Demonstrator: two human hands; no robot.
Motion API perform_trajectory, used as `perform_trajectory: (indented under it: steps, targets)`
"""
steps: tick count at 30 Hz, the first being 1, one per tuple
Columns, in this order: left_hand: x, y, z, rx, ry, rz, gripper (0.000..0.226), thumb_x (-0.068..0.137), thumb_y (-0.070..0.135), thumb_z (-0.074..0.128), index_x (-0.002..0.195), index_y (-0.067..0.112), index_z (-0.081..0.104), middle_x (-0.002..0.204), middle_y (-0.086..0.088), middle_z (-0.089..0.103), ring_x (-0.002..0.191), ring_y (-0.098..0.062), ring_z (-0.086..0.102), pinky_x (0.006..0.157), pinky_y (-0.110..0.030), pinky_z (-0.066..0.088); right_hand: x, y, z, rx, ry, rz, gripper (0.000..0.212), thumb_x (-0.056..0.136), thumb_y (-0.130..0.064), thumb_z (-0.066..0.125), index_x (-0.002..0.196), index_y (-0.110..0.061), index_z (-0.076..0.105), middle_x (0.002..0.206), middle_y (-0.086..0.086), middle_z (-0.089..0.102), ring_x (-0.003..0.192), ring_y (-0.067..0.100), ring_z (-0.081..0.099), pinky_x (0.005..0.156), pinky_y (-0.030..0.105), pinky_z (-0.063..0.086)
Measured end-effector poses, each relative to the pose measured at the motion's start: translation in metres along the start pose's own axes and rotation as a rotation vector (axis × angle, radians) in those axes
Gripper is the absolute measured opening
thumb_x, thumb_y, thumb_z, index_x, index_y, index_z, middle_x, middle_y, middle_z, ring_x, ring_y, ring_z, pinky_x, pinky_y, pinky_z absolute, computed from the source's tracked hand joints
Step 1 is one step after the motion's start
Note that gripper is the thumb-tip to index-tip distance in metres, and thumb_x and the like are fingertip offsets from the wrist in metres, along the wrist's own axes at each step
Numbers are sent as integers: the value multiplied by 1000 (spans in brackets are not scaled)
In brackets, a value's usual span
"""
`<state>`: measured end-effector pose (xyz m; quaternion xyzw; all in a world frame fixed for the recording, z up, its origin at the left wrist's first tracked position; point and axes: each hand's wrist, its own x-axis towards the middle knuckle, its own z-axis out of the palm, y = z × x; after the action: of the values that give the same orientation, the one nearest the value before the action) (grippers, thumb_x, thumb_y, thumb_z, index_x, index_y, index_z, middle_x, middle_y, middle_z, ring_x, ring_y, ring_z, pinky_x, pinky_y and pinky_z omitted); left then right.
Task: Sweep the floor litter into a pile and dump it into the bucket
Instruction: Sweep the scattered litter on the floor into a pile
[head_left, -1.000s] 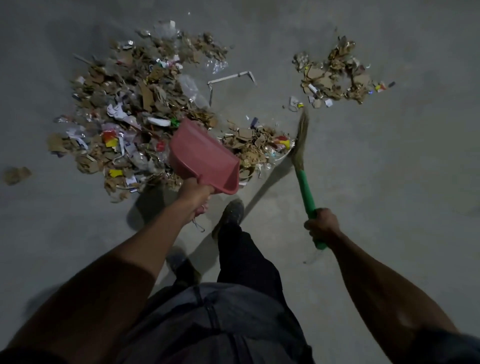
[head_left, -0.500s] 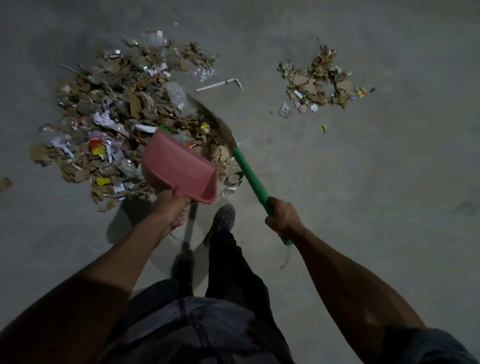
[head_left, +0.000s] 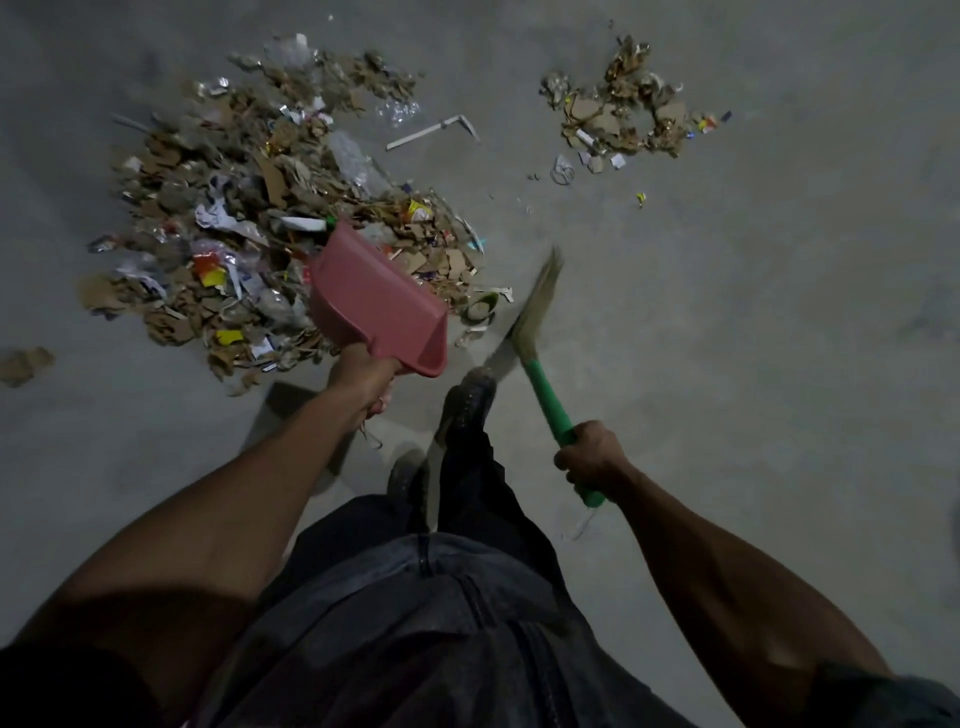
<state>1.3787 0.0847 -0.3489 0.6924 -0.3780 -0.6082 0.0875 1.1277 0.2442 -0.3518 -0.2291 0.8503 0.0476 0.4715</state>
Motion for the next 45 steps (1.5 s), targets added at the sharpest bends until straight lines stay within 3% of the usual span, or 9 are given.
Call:
perform_trajectory:
  steps: [7, 14, 17, 20, 27, 32, 38, 41, 45]
  targets:
    - [-2, -27, -13, -2, 26, -3, 13, 83, 11, 66, 88, 5, 56, 59, -8, 47, 39, -16, 39, 42, -25, 32, -2, -63, 46, -90, -25, -236, 40, 77, -16, 69, 113, -2, 59, 102, 16, 67, 87, 32, 70, 75, 45, 61]
    - [-6, -14, -4, -1, -25, 7, 14, 83, 10, 69, 87, 5, 57, 58, -7, 46, 34, -11, 37, 33, -17, 27, -27, -27, 0, -164, 137, -264, 25, 74, -14, 62, 99, -12, 59, 90, 10, 66, 75, 28, 64, 60, 31, 50]
    - [-11, 7, 14, 3, -70, 22, 18, 83, 9, 69, 78, 6, 52, 57, -7, 43, 30, -9, 33, 32, -15, 23, -40, -4, -26, -150, 218, -265, 22, 73, -15, 63, 94, -15, 56, 87, 10, 64, 74, 29, 60, 60, 29, 43]
    - [-18, 36, 37, 35, -73, 50, 18, 84, 7, 66, 74, 7, 51, 56, -7, 43, 27, -8, 33, 31, -14, 22, -48, 8, -53, -95, 260, -258, 21, 73, -12, 63, 91, -17, 54, 85, 10, 64, 74, 29, 62, 59, 31, 46]
    - [-11, 116, 117, 81, -138, 110, 7, 85, 4, 62, 80, 3, 57, 55, -7, 39, 30, -10, 32, 34, -15, 24, -18, 17, -138, 57, 316, -275, 37, 73, -12, 68, 109, -8, 58, 86, 14, 65, 71, 32, 64, 63, 46, 58]
    - [-4, 188, 198, 79, -141, 124, 19, 87, 2, 59, 70, 6, 52, 60, -8, 41, 41, -14, 34, 34, -13, 21, 32, 30, -218, 163, 283, -260, 37, 75, -9, 62, 111, -9, 54, 85, 13, 63, 71, 33, 65, 62, 47, 58]
    - [-3, 271, 280, 21, -93, 146, 18, 90, 4, 56, 73, 8, 52, 65, -8, 45, 41, -15, 37, 34, -14, 24, 76, 43, -328, 517, 152, -202, 26, 88, -22, 71, 100, -2, 58, 69, 11, 60, 50, 18, 56, 41, 25, 46]
    - [8, 307, 311, -13, -87, 156, 16, 92, 5, 53, 77, 7, 54, 65, -8, 48, 32, -9, 38, 34, -15, 26, 97, 42, -375, 683, 109, -186, 24, 93, -22, 65, 94, 0, 54, 64, 9, 53, 49, 20, 51, 43, 27, 44]
    - [36, 356, 353, -38, -98, 143, 14, 92, 4, 52, 78, 6, 53, 65, -8, 47, 32, -8, 38, 34, -14, 26, 129, 30, -432, 836, 16, -191, 13, 97, -12, 53, 94, -2, 47, 76, 10, 46, 53, 18, 48, 42, 27, 43]
